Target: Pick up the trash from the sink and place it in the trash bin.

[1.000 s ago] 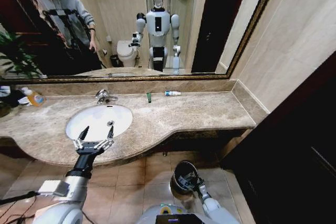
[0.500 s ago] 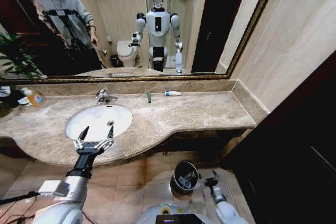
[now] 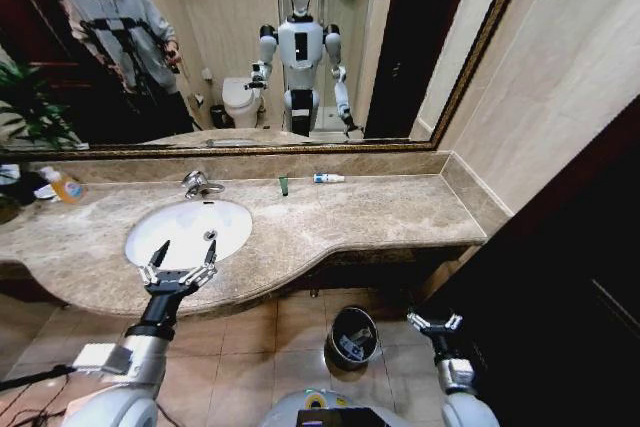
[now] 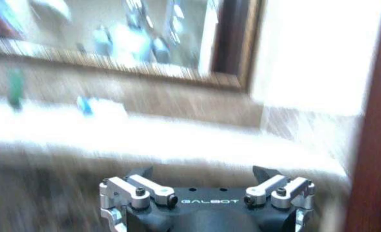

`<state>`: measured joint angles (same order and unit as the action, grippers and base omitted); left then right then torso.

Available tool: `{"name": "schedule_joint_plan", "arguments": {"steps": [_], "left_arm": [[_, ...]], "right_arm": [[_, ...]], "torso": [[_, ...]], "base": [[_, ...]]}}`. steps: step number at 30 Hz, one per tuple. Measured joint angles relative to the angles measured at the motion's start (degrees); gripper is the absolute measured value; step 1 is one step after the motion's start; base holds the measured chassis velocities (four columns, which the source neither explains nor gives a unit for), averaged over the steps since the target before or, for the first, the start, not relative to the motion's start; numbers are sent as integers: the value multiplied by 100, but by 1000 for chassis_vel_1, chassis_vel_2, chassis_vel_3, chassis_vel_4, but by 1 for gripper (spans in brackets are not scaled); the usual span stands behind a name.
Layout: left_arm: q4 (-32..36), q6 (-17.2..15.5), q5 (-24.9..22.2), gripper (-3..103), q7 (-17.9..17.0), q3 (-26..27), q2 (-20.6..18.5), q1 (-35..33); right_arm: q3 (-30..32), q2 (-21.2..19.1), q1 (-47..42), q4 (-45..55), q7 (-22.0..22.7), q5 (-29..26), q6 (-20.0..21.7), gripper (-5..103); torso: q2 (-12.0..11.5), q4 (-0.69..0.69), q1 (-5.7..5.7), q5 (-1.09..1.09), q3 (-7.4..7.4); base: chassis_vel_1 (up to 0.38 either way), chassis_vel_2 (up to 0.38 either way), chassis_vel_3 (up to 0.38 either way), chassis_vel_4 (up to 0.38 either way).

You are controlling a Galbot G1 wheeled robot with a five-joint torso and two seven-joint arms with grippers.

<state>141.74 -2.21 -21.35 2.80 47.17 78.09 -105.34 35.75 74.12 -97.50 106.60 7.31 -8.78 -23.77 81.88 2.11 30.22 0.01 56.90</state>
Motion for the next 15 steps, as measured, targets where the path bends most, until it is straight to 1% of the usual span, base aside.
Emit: {"name": "schedule_joint_plan", "arguments": {"steps": [1,2,3,4,5,6,7,9,10,12,13,14,15], "left_arm": [[0,0,0,100,0,0,0,0],[0,0,0,100,0,0,0,0],[0,0,0,100,0,0,0,0],[0,0,0,100,0,0,0,0],[0,0,0,100,0,0,0,0],[0,0,0,100,0,0,0,0],[0,0,0,100,0,0,0,0],[0,0,0,100,0,0,0,0],[0,0,0,100,0,0,0,0],[0,0,0,100,0,0,0,0],[0,0,0,100,0,0,0,0],[0,0,0,100,0,0,0,0],[0,0,0,100,0,0,0,0]], "right_arm": [[0,0,0,0,0,0,0,100],[35,-32,-8,305,-166,-29,105,100],[102,-83,-20,701,-430,-101,398,100],[99,-158,10,945,-591,-186,601,100],[99,-158,10,945,-591,-186,601,100],[49,-232,123,1126,-655,-234,719,100],[-35,-299,337,1271,-689,-236,837,100],[-279,-421,666,1368,-720,-218,1098,100],[-279,-421,666,1368,-720,-218,1098,100],[-518,-547,940,1438,-874,-271,1399,100],[-657,-648,1084,1478,-1014,-362,1626,100],[-657,-648,1084,1478,-1014,-362,1626,100],[-758,-740,1221,1492,-1143,-462,1808,100]], "torso": [[0,0,0,0,0],[0,1,0,0,0],[0,1,1,-5,0],[0,0,0,-5,0],[0,0,0,-5,0],[0,-2,0,-3,0],[0,1,0,-2,0],[0,1,0,-1,0],[0,1,0,-1,0],[0,1,1,-1,1],[0,1,1,-1,1],[0,1,1,-1,1],[0,0,1,-3,1]], "base": [[0,0,0,0],[0,0,0,0],[0,0,0,0],[0,0,0,0],[0,0,0,0],[0,0,0,0],[0,0,0,0],[0,0,0,0],[0,0,0,0],[0,0,0,0],[0,0,0,0],[0,0,0,0],[0,0,0,0]]}}
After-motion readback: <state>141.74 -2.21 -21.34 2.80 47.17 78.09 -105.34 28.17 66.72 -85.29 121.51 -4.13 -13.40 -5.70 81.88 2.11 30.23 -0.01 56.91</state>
